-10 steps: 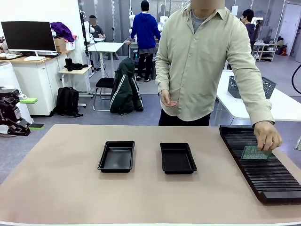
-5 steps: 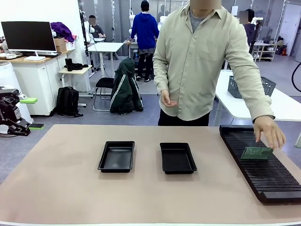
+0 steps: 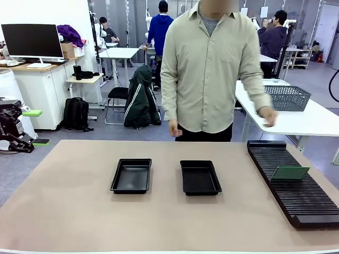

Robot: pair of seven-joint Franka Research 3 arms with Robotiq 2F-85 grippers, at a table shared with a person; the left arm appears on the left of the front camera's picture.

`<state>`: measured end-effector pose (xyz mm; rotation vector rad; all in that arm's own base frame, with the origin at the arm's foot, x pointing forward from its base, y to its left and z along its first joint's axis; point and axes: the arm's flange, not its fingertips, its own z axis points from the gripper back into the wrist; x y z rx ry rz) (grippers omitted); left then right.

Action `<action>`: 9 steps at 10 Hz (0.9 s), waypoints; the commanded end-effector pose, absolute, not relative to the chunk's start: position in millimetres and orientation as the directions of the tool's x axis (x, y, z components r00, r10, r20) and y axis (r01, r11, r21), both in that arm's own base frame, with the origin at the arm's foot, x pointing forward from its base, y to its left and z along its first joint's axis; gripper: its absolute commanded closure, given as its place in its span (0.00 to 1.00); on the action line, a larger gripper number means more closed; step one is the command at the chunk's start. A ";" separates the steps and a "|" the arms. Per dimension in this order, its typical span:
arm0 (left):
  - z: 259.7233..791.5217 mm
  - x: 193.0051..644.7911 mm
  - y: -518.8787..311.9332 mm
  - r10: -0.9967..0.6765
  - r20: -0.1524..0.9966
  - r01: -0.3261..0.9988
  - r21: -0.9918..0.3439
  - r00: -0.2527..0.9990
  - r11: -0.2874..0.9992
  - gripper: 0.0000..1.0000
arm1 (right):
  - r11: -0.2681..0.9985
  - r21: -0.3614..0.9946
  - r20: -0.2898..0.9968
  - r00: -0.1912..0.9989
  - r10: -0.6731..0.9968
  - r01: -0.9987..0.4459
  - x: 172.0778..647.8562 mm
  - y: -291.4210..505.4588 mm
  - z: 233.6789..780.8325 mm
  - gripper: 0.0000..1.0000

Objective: Inspect and transfer BCBs to ESD trays.
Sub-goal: Pick up the Blank PCB from the PCB Rack and place it in the left ESD tray.

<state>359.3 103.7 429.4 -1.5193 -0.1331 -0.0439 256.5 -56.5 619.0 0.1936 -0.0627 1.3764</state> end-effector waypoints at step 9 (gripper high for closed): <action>430.2 359.2 104.5 0.059 0.118 0.115 -0.992 0.991 0.053 0.00 | 0.268 0.111 0.184 0.285 0.941 -0.957 261.1 -40.1 620.1 0.98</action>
